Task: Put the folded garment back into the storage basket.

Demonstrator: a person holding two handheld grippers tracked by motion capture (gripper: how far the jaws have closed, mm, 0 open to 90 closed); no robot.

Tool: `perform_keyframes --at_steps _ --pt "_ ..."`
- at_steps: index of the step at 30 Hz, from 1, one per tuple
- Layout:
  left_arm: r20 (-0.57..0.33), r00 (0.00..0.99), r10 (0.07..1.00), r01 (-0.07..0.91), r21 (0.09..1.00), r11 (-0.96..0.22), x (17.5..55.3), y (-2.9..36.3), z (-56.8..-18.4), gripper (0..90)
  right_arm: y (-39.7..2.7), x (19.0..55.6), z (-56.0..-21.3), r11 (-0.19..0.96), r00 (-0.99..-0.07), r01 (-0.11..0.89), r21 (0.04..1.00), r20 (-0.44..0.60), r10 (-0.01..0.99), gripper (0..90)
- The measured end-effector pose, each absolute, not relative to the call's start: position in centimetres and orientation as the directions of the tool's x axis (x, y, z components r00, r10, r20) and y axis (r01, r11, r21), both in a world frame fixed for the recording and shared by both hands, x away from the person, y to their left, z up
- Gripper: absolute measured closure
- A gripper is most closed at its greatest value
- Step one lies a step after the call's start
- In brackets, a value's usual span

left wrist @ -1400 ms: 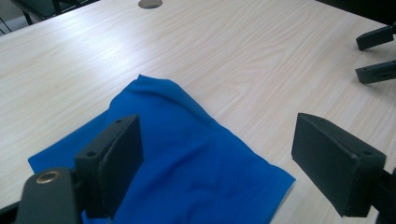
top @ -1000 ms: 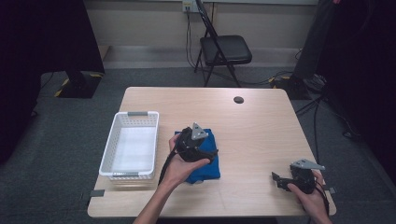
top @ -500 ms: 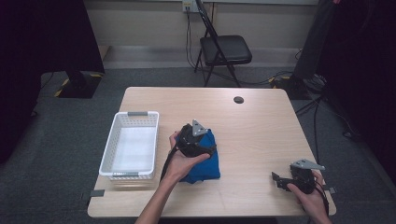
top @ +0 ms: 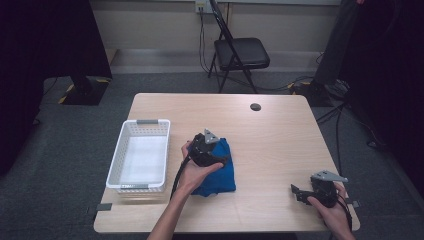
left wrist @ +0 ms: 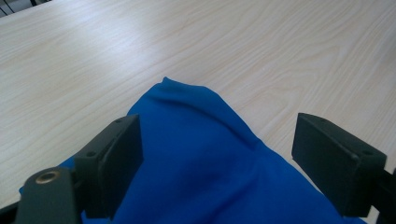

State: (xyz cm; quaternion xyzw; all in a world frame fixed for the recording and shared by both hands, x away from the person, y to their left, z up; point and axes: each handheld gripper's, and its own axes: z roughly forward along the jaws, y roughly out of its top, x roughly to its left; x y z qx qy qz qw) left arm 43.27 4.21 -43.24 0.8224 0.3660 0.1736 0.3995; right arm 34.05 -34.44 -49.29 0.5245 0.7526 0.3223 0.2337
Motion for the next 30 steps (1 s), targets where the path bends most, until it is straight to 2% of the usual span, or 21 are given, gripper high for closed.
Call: perform_keyframes --at_steps 18,30 --pt "-0.046 0.643 0.765 0.560 0.709 -0.428 45.8 4.6 -46.4 15.9 -34.4 34.1 -49.3 0.242 -0.341 0.639 0.730 -0.014 0.940 13.9" --pt "0.002 0.632 0.775 0.586 0.653 -0.480 45.9 3.5 -48.1 15.6 -34.4 34.0 -49.3 0.242 -0.341 0.639 0.730 -0.014 0.940 13.9"
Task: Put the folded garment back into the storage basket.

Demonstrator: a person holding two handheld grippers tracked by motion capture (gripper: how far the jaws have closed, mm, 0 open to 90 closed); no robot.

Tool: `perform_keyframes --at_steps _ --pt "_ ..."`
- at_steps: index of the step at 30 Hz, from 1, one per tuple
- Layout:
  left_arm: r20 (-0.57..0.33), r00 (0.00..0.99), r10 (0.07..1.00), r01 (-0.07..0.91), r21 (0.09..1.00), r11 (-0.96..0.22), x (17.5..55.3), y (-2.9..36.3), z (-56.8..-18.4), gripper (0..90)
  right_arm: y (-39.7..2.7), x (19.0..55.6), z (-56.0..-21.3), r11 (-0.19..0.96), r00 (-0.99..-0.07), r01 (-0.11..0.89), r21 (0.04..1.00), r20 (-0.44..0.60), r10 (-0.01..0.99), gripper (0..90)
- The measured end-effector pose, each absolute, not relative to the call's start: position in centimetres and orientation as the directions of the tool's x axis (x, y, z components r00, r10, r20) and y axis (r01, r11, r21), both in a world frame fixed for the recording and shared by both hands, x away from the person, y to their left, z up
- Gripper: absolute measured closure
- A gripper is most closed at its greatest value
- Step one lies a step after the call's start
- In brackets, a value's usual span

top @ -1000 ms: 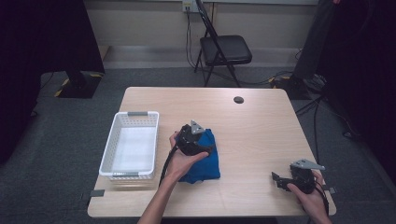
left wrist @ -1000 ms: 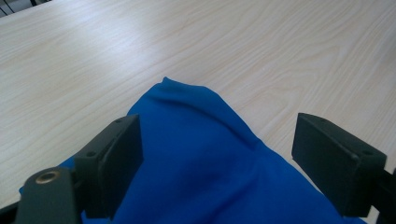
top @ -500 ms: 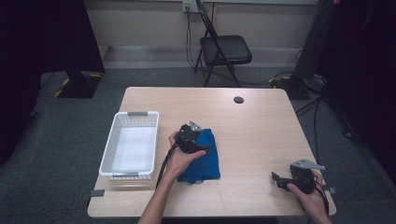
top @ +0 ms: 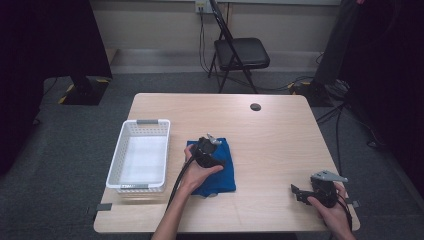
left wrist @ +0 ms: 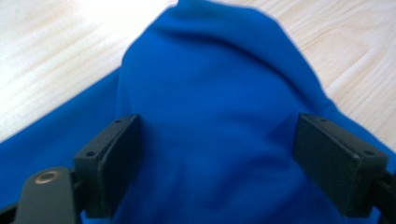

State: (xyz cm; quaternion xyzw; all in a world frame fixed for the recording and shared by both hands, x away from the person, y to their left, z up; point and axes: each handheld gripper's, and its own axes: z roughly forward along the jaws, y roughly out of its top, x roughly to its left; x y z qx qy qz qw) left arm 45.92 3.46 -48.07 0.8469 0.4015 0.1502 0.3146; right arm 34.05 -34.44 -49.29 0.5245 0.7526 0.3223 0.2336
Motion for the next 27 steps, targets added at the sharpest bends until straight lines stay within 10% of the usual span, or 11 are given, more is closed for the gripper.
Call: perform_keyframes --at_steps 15,27 --pt "0.007 0.564 0.825 0.619 0.659 -0.428 46.12 3.84 -48.98 0.4 -34.44 34.05 -49.29 0.242 -0.341 0.639 0.730 -0.014 0.940 13.9" --pt "-0.011 0.594 0.804 0.595 0.679 -0.430 45.65 4.01 -48.89 10.4 -34.45 34.04 -49.30 0.242 -0.341 0.639 0.730 -0.014 0.940 13.9"
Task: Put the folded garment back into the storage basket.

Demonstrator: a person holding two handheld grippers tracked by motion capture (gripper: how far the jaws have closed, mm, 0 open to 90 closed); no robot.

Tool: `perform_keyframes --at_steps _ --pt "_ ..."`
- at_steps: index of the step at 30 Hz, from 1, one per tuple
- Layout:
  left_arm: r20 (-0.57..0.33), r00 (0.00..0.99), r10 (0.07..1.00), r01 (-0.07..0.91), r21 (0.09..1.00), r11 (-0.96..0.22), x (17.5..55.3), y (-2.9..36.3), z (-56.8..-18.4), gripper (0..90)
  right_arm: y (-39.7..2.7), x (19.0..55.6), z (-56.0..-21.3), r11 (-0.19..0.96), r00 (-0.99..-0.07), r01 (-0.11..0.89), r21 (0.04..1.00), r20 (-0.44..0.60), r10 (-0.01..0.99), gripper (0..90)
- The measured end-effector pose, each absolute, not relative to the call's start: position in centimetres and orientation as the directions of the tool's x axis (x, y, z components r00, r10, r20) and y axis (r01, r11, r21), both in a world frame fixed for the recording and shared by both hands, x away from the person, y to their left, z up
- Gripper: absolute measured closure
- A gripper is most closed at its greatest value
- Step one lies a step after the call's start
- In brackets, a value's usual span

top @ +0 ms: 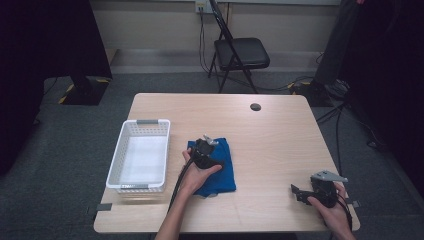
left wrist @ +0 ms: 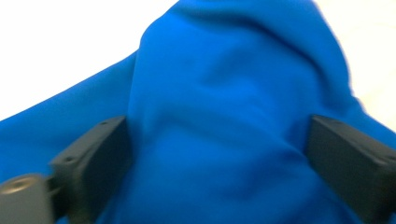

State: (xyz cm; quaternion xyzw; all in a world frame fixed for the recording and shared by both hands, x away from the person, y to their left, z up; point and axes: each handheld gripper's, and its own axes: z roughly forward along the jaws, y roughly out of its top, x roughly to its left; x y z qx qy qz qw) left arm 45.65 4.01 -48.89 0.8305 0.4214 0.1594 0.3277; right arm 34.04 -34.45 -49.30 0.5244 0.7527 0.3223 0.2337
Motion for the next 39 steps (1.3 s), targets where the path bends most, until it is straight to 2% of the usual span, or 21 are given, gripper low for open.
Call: perform_keyframes --at_steps 5,8,14,19,21,26,35,39 --pt "-0.008 0.613 0.790 0.569 0.698 -0.435 44.9 3.9 -48.8 24.3 -34.4 34.1 -49.3 0.243 -0.341 0.638 0.730 -0.014 0.940 13.8" --pt "-0.006 0.610 0.793 0.557 0.715 -0.423 44.5 3.9 -48.9 27.8 -34.4 34.1 -49.3 0.242 -0.341 0.638 0.730 -0.014 0.940 13.8" --pt "-0.008 0.617 0.787 0.536 0.736 -0.413 43.9 3.8 -49.0 40.4 -34.4 34.1 -49.3 0.241 -0.340 0.639 0.731 -0.013 0.940 13.7" --pt "-0.003 0.617 0.787 0.517 0.755 -0.403 43.2 3.6 -49.2 52.2 -34.4 34.1 -49.3 0.243 -0.343 0.638 0.731 -0.014 0.939 13.7" --pt "-0.002 0.628 0.778 0.509 0.757 -0.410 43.0 3.6 -49.1 59.9 -34.4 34.1 -49.3 0.245 -0.345 0.637 0.731 -0.014 0.939 13.7" --pt "0.004 0.632 0.775 0.504 0.758 -0.414 42.8 3.5 -49.1 66.9 -34.4 34.1 -49.3 0.247 -0.348 0.637 0.730 -0.014 0.938 13.7" --pt "-0.121 0.643 0.756 0.565 0.742 -0.361 43.8 4.6 -48.8 72.3 -34.4 34.1 -49.3 0.250 -0.352 0.636 0.730 -0.014 0.936 13.7" --pt "-0.143 0.641 0.755 0.574 0.741 -0.347 43.8 4.8 -48.7 72.6 -34.4 34.1 -49.3 0.252 -0.355 0.635 0.730 -0.014 0.935 13.7"
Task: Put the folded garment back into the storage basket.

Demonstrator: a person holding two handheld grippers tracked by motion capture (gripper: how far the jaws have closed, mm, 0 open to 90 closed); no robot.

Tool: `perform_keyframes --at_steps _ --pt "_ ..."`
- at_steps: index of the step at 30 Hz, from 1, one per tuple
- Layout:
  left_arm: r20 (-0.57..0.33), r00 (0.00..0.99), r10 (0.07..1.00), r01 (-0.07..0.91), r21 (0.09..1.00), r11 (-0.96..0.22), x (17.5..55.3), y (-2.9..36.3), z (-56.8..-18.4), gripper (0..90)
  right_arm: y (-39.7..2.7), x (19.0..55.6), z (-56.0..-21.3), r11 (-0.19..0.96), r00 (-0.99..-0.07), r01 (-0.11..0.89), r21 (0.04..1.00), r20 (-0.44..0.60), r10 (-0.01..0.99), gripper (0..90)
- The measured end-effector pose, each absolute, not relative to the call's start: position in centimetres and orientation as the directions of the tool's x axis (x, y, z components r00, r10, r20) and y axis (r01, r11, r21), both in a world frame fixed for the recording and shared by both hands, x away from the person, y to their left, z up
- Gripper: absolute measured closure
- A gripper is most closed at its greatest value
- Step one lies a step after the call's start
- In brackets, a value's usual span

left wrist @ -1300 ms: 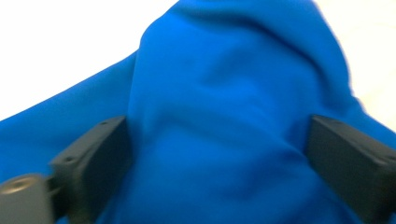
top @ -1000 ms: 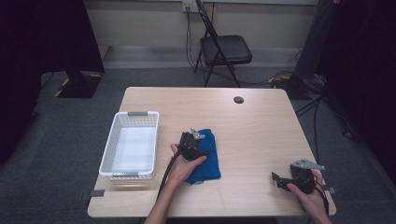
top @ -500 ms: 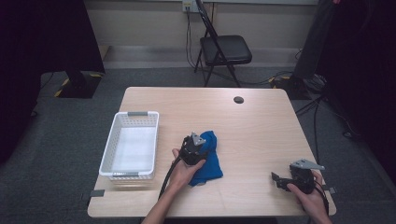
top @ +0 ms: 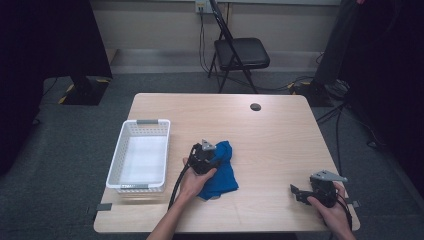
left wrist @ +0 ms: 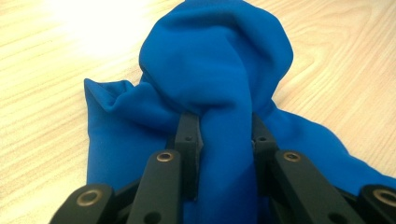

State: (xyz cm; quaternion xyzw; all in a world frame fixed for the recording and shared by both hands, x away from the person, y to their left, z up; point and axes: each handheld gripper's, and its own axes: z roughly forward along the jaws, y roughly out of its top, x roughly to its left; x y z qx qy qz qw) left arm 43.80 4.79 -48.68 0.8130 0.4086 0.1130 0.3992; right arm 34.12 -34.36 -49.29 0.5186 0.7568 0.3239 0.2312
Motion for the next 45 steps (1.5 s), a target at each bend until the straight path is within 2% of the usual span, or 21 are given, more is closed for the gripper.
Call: perform_keyframes --at_steps 10,23,45 --pt "-0.164 0.641 0.750 0.568 0.758 -0.319 43.5 5.2 -47.8 72.5 -34.4 34.1 -49.3 0.252 -0.355 0.635 0.730 -0.014 0.935 13.7" --pt "-0.133 0.692 0.710 0.512 0.784 -0.351 43.0 4.7 -46.2 72.7 -34.4 34.1 -49.3 0.253 -0.358 0.635 0.730 -0.013 0.934 13.5" --pt "-0.097 0.713 0.694 0.448 0.825 -0.345 41.7 5.0 -43.7 72.8 -34.4 34.1 -49.3 0.254 -0.359 0.635 0.730 -0.013 0.933 13.4"
